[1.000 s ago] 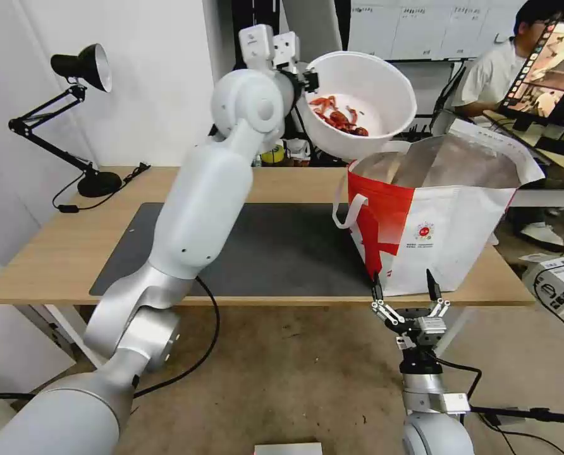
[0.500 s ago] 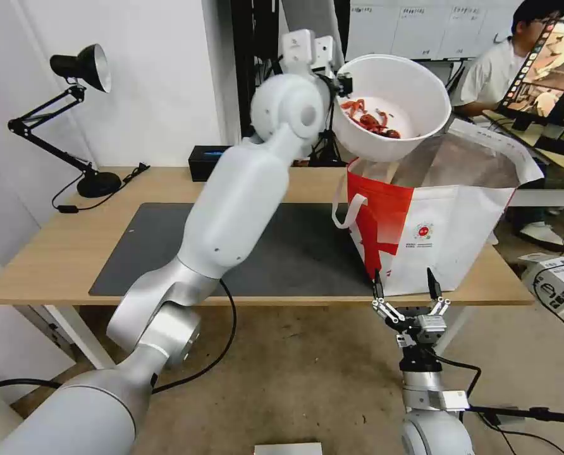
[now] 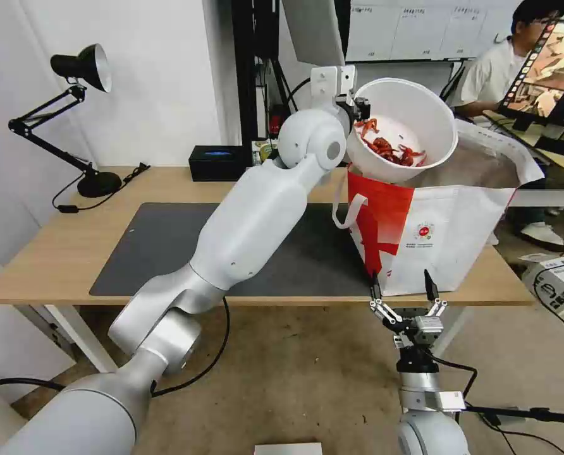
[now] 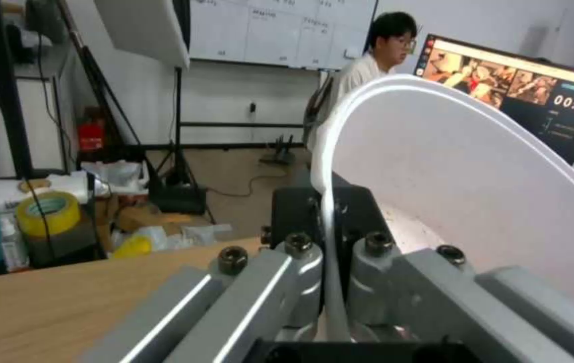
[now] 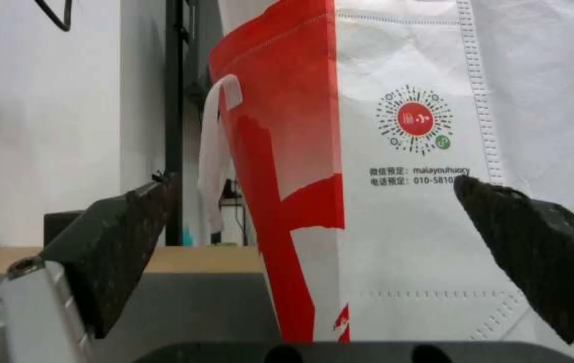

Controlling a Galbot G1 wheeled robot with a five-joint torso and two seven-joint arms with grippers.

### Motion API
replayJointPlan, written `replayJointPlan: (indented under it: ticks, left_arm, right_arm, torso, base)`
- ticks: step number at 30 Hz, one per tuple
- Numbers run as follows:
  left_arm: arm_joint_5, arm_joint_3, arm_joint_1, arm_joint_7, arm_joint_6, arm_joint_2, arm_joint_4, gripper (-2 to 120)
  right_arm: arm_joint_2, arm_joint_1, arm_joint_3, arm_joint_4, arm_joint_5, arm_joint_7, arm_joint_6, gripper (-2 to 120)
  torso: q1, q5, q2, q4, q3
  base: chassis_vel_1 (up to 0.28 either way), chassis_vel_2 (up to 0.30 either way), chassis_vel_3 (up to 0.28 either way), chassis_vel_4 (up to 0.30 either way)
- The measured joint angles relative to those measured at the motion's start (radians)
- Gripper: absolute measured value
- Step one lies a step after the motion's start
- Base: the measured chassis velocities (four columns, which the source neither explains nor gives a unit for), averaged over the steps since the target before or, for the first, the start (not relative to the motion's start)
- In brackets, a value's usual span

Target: Pick up the trash from the table and place it into the takeout bag.

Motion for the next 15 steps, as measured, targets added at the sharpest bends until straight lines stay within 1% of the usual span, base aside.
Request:
replayJointPlan:
  ticks: [7,15]
  left_arm:
    - [0.007,0.028,0.020,0.000,-0.040,0.000,-0.018,0]
    - [0.016,0.054,0.050,0.001,-0.061,0.001,-0.026,0]
  right_arm:
    - [0.001,0.000,0.002,-0.002,0.001,0.000,0.001,100]
    - [0.007,0.002,0.003,-0.004,0.007,0.001,0.002,100]
  torso:
    - [0.000,0.0000,0.000,0.0000,0.000]
    - [0.000,0.0000,0.000,0.0000,0.000]
  base:
    - [0.000,0.000,0.000,0.000]
    - [0.000,0.000,0.000,0.000]
